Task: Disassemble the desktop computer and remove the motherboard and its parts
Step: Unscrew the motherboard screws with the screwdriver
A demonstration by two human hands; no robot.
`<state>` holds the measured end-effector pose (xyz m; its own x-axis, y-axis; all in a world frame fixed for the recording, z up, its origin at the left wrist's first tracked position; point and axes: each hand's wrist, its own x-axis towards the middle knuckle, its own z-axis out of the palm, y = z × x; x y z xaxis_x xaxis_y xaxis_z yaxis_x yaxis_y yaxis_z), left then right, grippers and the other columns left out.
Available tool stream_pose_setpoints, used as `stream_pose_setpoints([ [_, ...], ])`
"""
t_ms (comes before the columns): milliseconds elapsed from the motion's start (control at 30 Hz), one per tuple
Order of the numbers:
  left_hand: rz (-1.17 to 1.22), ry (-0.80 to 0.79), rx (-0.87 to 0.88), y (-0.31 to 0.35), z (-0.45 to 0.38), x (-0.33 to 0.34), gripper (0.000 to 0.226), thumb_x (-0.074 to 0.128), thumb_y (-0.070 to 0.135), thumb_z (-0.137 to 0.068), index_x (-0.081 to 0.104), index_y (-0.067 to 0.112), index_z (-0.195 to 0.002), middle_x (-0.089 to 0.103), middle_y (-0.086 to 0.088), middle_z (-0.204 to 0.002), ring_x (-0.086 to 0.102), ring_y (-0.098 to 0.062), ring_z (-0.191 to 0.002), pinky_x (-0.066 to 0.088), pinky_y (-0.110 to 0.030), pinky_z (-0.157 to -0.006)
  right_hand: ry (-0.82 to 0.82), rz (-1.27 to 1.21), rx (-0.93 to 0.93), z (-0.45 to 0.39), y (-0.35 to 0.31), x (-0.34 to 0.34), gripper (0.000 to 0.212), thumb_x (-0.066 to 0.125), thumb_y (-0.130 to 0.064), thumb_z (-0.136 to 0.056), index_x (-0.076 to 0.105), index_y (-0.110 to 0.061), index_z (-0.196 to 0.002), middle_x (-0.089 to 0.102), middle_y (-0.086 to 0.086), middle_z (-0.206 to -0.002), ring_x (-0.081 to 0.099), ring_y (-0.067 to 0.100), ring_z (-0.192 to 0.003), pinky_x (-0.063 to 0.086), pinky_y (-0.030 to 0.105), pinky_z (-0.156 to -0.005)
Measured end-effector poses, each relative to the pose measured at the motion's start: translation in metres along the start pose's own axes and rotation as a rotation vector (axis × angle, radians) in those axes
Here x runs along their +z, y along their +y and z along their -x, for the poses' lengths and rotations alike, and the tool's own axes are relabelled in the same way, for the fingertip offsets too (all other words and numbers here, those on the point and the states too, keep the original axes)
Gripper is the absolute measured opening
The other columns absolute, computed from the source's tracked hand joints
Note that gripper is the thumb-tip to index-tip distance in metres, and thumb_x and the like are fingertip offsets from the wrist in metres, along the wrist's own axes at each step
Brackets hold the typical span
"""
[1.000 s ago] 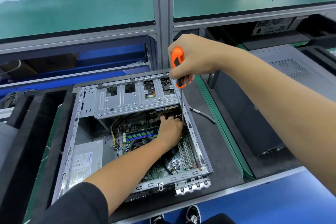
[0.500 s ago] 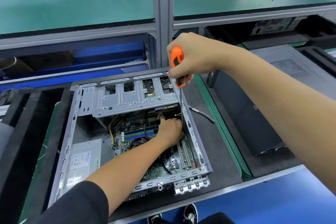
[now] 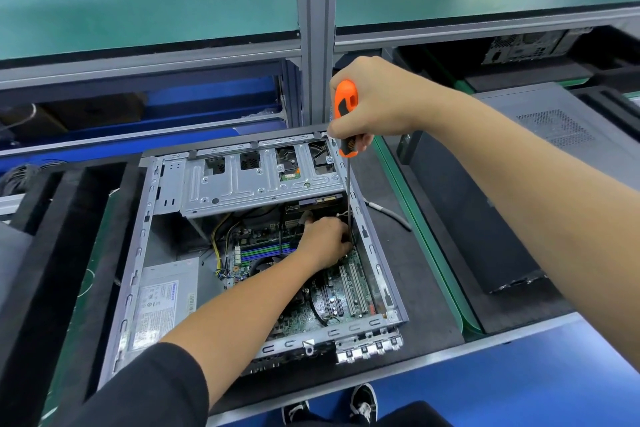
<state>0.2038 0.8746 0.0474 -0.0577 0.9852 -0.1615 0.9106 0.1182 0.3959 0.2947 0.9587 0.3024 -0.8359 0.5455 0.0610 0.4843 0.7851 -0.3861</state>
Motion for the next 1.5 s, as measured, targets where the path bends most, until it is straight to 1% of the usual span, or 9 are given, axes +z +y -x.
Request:
stream_pose_setpoints([
  [233,0.005,0.050,-0.019,0.002,0.001,0.000,0.013,0.060,0.023,-0.084,0.055,0.016,-0.074,0.053,-0.001,-0.074,0.060,-0.031,-0.089,0.033,-0.041,-0.089,0.026,-0.014,-0.002,0.000,0.002,-0.002,0.033,0.075,-0.033,-0.071,0.058,-0.005,-0.076,0.053,0.007,-0.069,0.045,0.017,-0.060,0.039,0.026,-0.052],
  [433,-0.013,0.043,-0.030,0.001,-0.001,0.005,0.019,0.062,0.028,-0.086,0.068,0.012,-0.094,0.067,-0.008,-0.091,0.061,-0.031,-0.094,0.035,-0.042,-0.093,-0.007,-0.025,0.012,0.002,0.002,-0.001,0.031,0.076,-0.034,-0.073,0.052,-0.014,-0.070,0.052,0.003,-0.066,0.047,0.015,-0.057,0.039,0.023,-0.050],
  [700,-0.036,0.063,-0.026,0.003,-0.002,0.006,0.019,0.063,0.027,-0.087,0.067,0.010,-0.094,0.066,-0.010,-0.093,0.061,-0.032,-0.092,0.039,-0.040,-0.083,-0.121,-0.097,0.060,-0.001,-0.001,-0.009,0.047,0.073,-0.050,-0.080,0.050,-0.010,-0.070,0.067,0.002,-0.060,0.069,0.013,-0.049,0.046,0.016,-0.041],
  [900,-0.011,0.073,-0.030,0.002,-0.001,0.007,0.016,0.063,0.027,-0.085,0.067,0.013,-0.093,0.067,-0.009,-0.092,0.062,-0.032,-0.094,0.038,-0.042,-0.091,-0.074,0.001,-0.006,-0.002,-0.004,-0.011,0.028,0.081,-0.029,-0.074,0.057,-0.020,-0.085,0.066,-0.006,-0.071,0.066,0.004,-0.057,0.051,0.023,-0.055],
  [1033,-0.005,0.064,-0.029,0.001,-0.003,0.008,0.017,0.063,0.028,-0.086,0.068,0.013,-0.093,0.068,-0.010,-0.093,0.062,-0.033,-0.094,0.040,-0.041,-0.085,-0.264,-0.113,-0.011,-0.001,-0.003,-0.020,0.025,0.077,-0.009,-0.074,0.059,-0.023,-0.083,0.071,-0.004,-0.080,0.070,0.009,-0.070,0.055,0.025,-0.061],
  [1133,-0.021,0.062,-0.022,0.000,-0.004,0.008,0.020,0.064,0.029,-0.087,0.068,0.012,-0.095,0.068,-0.010,-0.095,0.062,-0.033,-0.094,0.041,-0.041,-0.084,-0.202,-0.010,-0.003,-0.003,-0.007,-0.017,0.018,0.070,-0.033,-0.082,0.057,-0.021,-0.077,0.068,0.001,-0.076,0.068,0.014,-0.064,0.050,0.031,-0.057],
  [1233,-0.051,0.066,-0.024,0.000,-0.004,0.008,0.022,0.063,0.033,-0.087,0.067,0.012,-0.094,0.068,-0.010,-0.096,0.062,-0.033,-0.094,0.040,-0.039,-0.081,-0.069,0.286,0.048,-0.006,-0.012,-0.014,0.044,0.049,-0.055,-0.092,0.051,-0.013,-0.076,0.066,0.007,-0.062,0.062,0.014,-0.044,0.038,0.024,-0.045],
  [1333,-0.049,0.067,-0.029,0.000,-0.005,0.009,0.021,0.063,0.033,-0.087,0.065,0.013,-0.090,0.067,-0.011,-0.094,0.063,-0.034,-0.091,0.038,-0.039,-0.080,-0.165,0.295,0.030,-0.005,-0.017,-0.017,0.033,0.055,-0.042,-0.092,0.053,-0.011,-0.083,0.067,0.003,-0.055,0.062,0.009,-0.044,0.038,0.025,-0.049],
  [1500,-0.066,0.076,-0.025,0.001,-0.003,0.007,0.023,0.062,0.034,-0.088,0.065,0.011,-0.087,0.065,-0.011,-0.092,0.062,-0.034,-0.090,0.039,-0.041,-0.084,-0.327,0.267,-0.103,-0.001,-0.023,-0.031,0.022,0.066,-0.010,-0.079,0.054,-0.023,-0.092,0.058,-0.009,-0.085,0.057,0.014,-0.077,0.048,0.033,-0.061],
])
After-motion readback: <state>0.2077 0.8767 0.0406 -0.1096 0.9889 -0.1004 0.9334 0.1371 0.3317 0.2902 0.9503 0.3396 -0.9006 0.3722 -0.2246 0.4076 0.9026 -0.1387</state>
